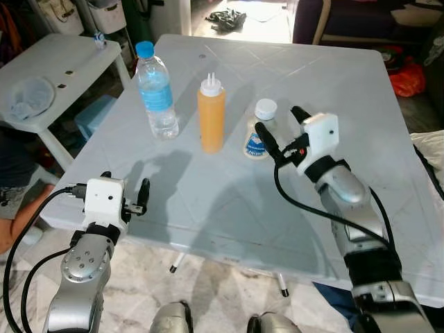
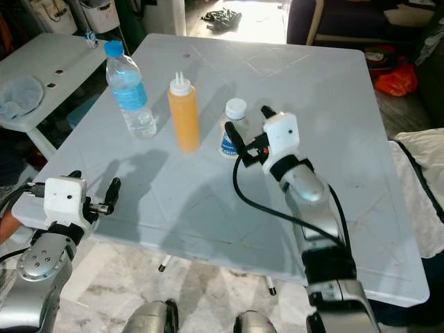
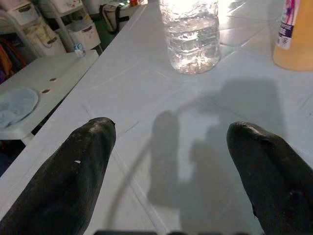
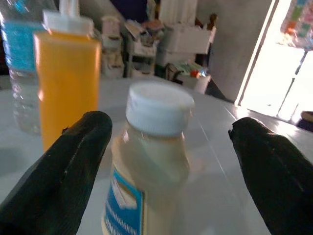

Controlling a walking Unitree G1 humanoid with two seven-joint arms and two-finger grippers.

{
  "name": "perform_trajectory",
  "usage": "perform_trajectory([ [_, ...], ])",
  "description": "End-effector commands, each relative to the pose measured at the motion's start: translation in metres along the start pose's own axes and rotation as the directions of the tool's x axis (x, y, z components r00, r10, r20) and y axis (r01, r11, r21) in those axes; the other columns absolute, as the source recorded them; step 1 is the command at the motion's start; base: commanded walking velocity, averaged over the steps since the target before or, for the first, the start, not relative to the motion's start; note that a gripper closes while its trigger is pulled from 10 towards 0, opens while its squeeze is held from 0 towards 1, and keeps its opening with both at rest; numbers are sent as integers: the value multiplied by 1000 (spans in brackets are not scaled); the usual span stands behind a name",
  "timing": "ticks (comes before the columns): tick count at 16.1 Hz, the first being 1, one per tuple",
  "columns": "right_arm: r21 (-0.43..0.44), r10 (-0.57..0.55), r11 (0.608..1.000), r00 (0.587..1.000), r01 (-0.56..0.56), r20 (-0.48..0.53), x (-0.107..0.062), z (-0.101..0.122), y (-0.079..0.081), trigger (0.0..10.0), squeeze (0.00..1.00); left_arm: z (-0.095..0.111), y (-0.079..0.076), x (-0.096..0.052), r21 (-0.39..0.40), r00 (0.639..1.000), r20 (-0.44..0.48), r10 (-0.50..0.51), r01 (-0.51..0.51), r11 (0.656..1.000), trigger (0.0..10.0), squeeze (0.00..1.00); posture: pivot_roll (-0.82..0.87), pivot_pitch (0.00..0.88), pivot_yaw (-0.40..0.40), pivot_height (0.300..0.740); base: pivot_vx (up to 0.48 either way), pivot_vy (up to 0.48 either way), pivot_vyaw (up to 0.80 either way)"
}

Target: Restocking fridge

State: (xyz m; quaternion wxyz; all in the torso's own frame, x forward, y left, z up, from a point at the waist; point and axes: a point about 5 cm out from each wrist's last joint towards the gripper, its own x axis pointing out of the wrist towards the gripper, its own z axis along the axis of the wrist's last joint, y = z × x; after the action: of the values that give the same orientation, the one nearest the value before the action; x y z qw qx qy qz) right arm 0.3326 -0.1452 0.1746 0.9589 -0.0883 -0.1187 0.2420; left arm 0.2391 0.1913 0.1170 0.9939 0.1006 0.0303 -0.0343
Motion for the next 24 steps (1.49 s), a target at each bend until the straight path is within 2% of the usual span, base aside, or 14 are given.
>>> perform_trajectory([
  [1, -3, 36, 999, 999, -36, 19, 7, 5, -1, 10000, 0, 5, 3, 0, 18, 1000, 10, -3, 3, 1000, 10000, 0, 126, 132, 53, 740, 0, 0, 0],
  [4, 18, 80, 997, 997, -80, 7, 17, 6, -2, 10000, 0, 6, 4, 0, 19, 1000, 8, -5, 4, 1000, 10000, 0, 136, 136, 51, 740, 0, 0, 0],
  [5, 28, 95, 995, 995, -95, -2, 21, 5, -2, 8980, 0, 6, 3, 0, 14, 1000, 8, -6, 6, 1000, 10000, 0, 141, 140, 52, 740, 0, 0, 0],
  [6, 52, 95, 994, 995, -94, -13, 26, 5, -5, 0, 0, 6, 3, -1, 12, 1000, 7, -9, 9, 1000, 10000, 0, 141, 140, 53, 740, 0, 0, 0],
  [8, 75, 105, 992, 994, -103, -19, 30, 5, -7, 0, 0, 6, 2, -1, 14, 1000, 5, -11, 11, 1000, 10000, 0, 143, 143, 56, 740, 0, 0, 0],
  [11, 65, 143, 988, 990, -142, -15, 33, 7, -7, 0, 0, 7, 3, 0, 17, 1000, 3, -17, 17, 1000, 10000, 0, 141, 143, 58, 740, 0, 0, 0],
  [14, 71, 160, 985, 987, -158, -16, 28, 3, 1, 0, 0, 6, 1, 0, 13, 1000, 1, -19, 19, 1000, 10000, 0, 138, 141, 54, 740, 0, 0, 0],
  [18, 44, 150, 988, 988, -149, -31, 12, -6, 13, 0, 0, 4, -3, 1, 3, 1000, -5, -28, 28, 1000, 10000, 0, 114, 133, 57, 740, 0, 0, 0],
  [22, 101, 48, 994, 999, -50, 25, -15, 9, 26, 0, 0, 1, -8, 1, -16, 1000, -15, -21, 20, 1000, 10000, 0, 93, 89, 28, 740, 0, 0, 0],
  [23, 136, -48, 990, 998, 43, 38, -29, 15, 31, 3961, 0, 0, -10, 0, -26, 1000, -23, 8, -9, 1000, 10000, 0, 94, 64, 20, 740, 0, 0, 0],
  [24, 142, -98, 986, 994, 91, 40, -35, 17, 34, 5412, 0, -1, -10, -1, -32, 999, -26, 23, -24, 999, 10000, 0, 94, 64, 20, 740, 0, 0, 0],
])
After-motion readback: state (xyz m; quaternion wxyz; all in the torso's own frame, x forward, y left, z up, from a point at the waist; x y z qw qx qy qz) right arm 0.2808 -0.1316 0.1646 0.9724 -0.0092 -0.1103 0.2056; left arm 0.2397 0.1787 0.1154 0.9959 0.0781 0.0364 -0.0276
